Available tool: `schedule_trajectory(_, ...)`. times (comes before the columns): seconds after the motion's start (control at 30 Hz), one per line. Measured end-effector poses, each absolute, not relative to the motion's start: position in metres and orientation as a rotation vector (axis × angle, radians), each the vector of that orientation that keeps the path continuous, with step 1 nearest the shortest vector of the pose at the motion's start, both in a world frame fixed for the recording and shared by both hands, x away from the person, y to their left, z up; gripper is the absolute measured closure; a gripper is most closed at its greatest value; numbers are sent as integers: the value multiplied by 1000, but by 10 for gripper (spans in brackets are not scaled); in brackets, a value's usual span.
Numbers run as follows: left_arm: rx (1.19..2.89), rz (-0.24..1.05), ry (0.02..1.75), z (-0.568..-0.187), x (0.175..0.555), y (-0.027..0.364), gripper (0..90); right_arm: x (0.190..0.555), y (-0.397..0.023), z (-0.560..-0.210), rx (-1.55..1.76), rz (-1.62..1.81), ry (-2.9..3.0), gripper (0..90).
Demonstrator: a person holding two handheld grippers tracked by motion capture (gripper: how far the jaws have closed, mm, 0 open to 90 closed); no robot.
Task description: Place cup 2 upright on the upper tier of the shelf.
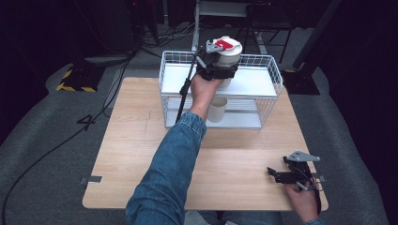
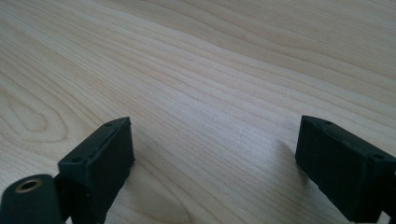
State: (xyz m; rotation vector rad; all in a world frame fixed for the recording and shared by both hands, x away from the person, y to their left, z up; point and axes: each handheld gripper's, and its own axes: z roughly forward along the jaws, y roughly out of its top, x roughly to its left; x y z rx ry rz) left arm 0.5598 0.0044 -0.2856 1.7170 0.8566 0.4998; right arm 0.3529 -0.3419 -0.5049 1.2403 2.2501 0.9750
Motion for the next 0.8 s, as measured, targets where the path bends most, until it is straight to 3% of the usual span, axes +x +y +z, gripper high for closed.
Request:
schedule_trajectory(0.07, 1714, 497, 860, -285, 560, 5, 77, 353, -342, -505, 1240, 975, 2250, 116)
schedule_trajectory(0.13, 1704, 506, 878, -284, 559, 7, 0, 353, -342, -505, 1240, 975, 2250, 116)
schedule_trajectory(0.8, 1691, 492, 823, -263, 518, 42, 0, 353, -342, -505, 1239, 972, 2253, 116)
